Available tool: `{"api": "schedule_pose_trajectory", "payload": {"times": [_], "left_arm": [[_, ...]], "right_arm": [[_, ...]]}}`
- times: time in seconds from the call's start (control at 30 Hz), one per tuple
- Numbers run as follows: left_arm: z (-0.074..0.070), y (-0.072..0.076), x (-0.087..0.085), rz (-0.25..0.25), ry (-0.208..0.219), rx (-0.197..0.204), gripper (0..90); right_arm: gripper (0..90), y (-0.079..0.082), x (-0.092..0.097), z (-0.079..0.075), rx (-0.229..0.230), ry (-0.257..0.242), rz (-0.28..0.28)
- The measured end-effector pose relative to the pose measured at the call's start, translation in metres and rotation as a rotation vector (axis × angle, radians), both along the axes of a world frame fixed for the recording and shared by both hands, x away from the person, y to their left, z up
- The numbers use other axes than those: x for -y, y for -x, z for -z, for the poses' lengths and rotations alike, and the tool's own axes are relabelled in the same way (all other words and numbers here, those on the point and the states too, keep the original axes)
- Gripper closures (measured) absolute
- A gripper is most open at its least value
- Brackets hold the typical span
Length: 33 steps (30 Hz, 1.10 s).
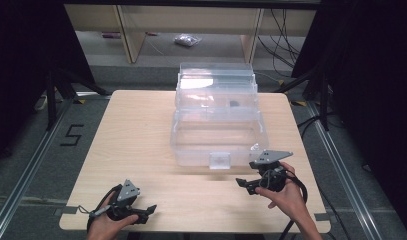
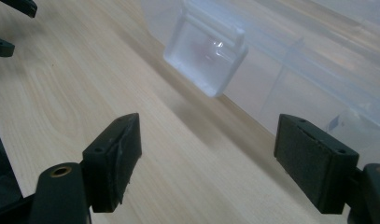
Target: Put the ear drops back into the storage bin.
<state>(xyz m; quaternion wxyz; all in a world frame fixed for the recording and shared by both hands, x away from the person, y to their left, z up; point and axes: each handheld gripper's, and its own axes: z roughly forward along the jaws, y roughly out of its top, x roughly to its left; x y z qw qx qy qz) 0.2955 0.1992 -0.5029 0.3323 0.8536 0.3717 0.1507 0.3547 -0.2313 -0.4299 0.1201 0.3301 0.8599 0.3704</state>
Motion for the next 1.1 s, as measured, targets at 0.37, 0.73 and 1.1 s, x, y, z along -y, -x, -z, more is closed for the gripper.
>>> {"api": "schedule_pose_trajectory", "payload": {"times": [0.37, 0.73, 1.1], "left_arm": [[0.001, 0.001, 0.002, -0.014, 0.030, 0.004, 15.7], [0.001, 0.001, 0.002, -0.007, 0.021, 0.003, 15.8], [0.001, 0.001, 0.002, -0.007, 0.019, 0.003, 15.7]], "right_arm": [[21.3, 0.008, 0.000, 0.015, -0.040, -0.027, 0.026], [20.0, 0.017, 0.000, 0.025, -0.039, -0.038, 0.043], [20.0, 0.027, 0.001, 0.038, -0.052, -0.033, 0.029]]}}
